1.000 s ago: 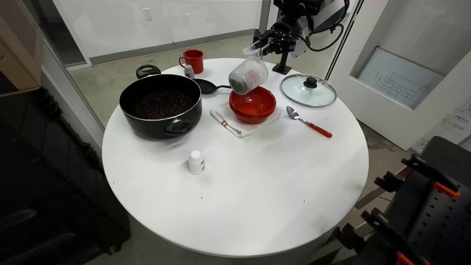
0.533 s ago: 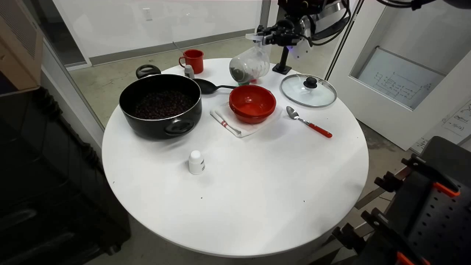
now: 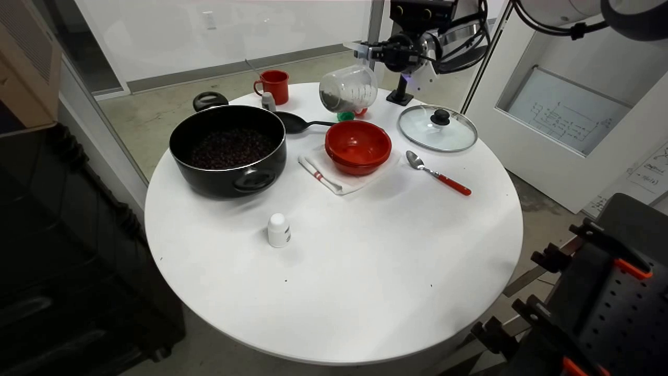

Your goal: Pour the contents of the jug into the red bowl then place a spoonful in the pot

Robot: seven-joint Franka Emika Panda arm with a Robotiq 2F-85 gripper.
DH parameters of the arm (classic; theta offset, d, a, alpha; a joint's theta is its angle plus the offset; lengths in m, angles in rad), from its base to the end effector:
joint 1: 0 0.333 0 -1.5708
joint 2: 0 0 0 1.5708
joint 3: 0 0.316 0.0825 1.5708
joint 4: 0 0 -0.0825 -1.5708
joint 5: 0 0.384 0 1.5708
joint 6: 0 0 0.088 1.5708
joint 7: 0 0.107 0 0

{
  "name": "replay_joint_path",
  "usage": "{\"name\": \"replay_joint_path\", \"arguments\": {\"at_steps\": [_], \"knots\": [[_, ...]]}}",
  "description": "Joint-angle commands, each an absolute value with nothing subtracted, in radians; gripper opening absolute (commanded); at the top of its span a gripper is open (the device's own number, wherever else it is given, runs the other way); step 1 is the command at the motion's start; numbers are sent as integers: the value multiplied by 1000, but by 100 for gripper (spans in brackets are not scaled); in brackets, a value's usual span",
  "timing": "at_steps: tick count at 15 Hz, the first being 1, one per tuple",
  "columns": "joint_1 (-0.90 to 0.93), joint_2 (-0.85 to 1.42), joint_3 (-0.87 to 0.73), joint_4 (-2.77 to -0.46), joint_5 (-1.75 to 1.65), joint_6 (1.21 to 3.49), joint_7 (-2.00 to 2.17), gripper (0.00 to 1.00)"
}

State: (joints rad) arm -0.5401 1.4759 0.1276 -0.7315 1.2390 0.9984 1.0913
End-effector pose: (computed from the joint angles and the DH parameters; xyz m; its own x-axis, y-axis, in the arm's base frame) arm 0.6574 -0.1960 0.0924 -0.1670 0.1791 -0.9696 -0.9778 -0.1560 0.1396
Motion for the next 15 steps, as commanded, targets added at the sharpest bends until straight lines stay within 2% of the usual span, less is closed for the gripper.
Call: {"name": "replay_joint_path", "arguments": {"at_steps": [1,15], "knots": [[-545,1473,128,-746,1294,976,1144,7],[-553,1473,100,-809,1365,985,1274,7]]}}
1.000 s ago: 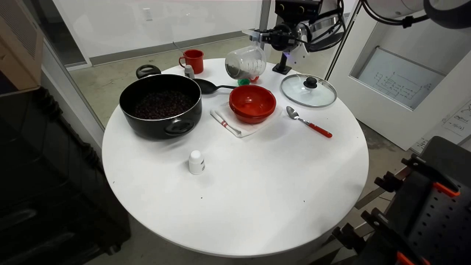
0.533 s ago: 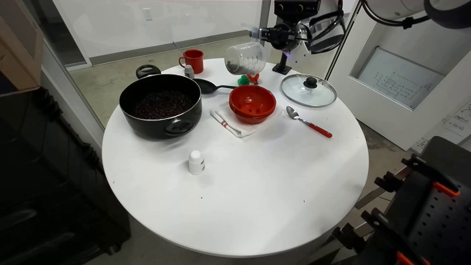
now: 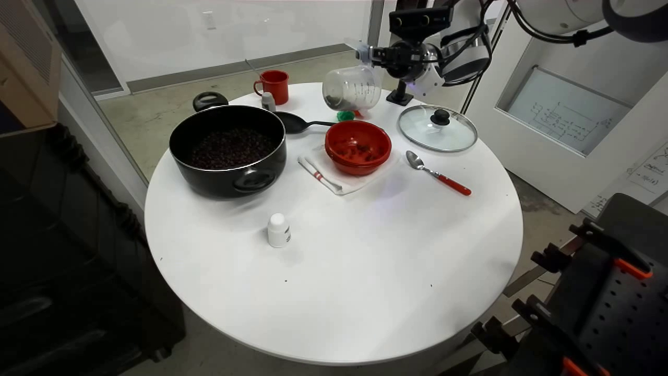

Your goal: Pour the contents of the jug into the red bowl then place a spoonful in the pot

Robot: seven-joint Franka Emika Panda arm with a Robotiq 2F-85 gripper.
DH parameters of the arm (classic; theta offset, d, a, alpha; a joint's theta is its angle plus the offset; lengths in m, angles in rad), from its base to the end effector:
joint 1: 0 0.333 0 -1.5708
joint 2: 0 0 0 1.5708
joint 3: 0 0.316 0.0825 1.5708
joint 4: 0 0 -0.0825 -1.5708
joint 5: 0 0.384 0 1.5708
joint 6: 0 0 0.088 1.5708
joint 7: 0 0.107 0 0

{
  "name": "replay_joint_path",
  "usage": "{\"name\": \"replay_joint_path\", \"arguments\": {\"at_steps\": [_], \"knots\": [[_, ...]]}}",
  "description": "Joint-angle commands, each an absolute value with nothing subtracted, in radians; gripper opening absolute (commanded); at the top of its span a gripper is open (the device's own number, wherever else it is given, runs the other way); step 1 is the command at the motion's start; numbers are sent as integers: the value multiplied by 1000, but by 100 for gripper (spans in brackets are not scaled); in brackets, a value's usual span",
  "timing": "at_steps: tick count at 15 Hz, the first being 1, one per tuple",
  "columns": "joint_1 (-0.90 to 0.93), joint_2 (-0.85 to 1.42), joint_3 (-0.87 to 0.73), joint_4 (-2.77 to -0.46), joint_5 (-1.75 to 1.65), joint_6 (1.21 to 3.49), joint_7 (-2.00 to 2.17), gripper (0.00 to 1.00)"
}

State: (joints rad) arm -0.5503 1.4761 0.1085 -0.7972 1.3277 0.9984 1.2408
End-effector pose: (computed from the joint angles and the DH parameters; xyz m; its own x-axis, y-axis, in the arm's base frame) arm 0.6492 -0.2001 0.0763 -0.3325 0.2471 -0.9102 -0.9412 -0.1489 0.3034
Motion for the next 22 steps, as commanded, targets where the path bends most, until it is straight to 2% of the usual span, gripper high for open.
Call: {"name": "replay_joint_path", "arguments": {"at_steps": [1,22], "knots": [[-552,1473,99,-813,1368,986,1273,7],[-560,1468,98,-868,1447,972,1353,7]]}}
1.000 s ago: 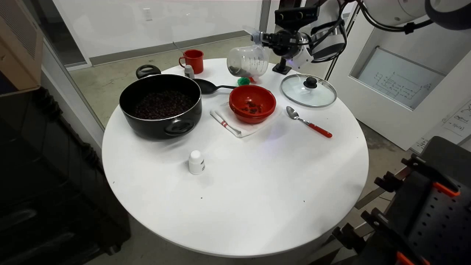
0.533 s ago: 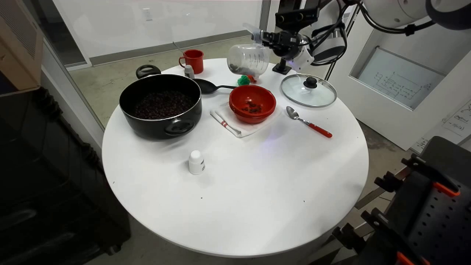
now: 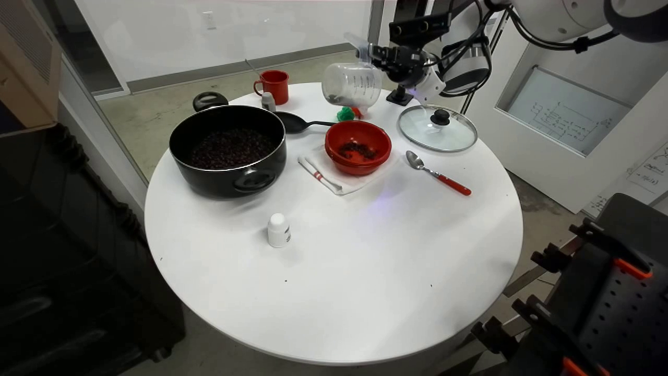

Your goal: Pour the contents of the jug into the red bowl then place a spoonful in the pot

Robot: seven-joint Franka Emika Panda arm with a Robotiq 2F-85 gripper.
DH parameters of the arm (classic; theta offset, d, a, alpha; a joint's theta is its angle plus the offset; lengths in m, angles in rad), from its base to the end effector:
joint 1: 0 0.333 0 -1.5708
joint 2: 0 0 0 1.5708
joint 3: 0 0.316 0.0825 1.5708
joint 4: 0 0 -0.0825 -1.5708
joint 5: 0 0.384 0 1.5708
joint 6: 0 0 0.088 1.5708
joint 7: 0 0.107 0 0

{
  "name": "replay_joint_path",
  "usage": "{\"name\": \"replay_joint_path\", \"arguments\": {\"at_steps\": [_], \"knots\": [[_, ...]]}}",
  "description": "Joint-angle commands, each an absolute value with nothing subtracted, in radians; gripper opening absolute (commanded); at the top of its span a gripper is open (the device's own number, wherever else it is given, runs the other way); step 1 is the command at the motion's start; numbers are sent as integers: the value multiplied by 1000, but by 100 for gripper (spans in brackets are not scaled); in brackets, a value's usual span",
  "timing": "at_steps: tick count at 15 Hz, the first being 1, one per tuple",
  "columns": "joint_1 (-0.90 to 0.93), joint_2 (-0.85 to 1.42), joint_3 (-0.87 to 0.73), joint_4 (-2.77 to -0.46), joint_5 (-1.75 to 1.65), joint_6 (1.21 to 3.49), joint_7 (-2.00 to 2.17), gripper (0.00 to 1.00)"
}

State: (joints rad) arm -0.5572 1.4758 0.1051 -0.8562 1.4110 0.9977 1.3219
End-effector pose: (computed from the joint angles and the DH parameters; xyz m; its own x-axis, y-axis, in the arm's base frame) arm 0.6441 -0.1995 0.0649 -0.4131 0.3298 -0.8489 -0.9107 -0.1496 0.3851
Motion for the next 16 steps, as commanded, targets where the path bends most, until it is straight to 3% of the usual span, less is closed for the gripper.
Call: {"name": "replay_joint_path", "arguments": {"at_steps": [1,16], "knots": [[-563,1468,100,-870,1454,972,1357,7],[-579,1469,101,-899,1512,962,1401,7]]}}
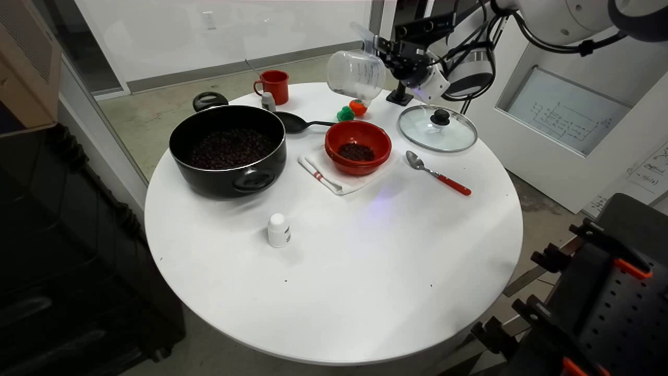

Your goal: Pour the contents of the jug into the red bowl then place a spoonful in the pot

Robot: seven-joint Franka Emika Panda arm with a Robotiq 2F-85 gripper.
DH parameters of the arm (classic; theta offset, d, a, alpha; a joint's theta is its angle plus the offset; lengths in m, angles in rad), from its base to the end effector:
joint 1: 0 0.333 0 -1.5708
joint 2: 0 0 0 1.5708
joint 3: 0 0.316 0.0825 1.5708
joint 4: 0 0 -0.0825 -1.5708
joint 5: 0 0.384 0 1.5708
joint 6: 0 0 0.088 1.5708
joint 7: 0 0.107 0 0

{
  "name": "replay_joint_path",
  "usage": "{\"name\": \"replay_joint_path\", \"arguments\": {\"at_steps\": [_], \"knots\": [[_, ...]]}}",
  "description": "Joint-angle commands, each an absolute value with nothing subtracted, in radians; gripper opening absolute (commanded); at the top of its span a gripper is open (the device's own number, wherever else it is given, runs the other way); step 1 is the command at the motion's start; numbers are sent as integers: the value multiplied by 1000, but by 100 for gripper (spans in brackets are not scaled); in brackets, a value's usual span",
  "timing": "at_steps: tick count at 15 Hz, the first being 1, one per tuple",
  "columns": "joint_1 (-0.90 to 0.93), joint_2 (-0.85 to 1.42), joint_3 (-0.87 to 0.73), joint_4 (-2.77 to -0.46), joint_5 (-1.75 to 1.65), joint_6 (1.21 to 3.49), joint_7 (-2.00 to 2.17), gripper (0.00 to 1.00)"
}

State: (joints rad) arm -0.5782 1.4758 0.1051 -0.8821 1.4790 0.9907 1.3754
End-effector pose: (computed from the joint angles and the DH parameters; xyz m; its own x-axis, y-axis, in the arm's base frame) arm 0.6404 -0.2117 0.0638 -0.4378 0.3990 -0.8057 -0.8974 -0.1392 0.4187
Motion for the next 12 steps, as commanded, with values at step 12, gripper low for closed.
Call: {"name": "replay_joint_path", "arguments": {"at_steps": [12], "knots": [[-582,1468,102,-938,1580,943,1415,7]]}}
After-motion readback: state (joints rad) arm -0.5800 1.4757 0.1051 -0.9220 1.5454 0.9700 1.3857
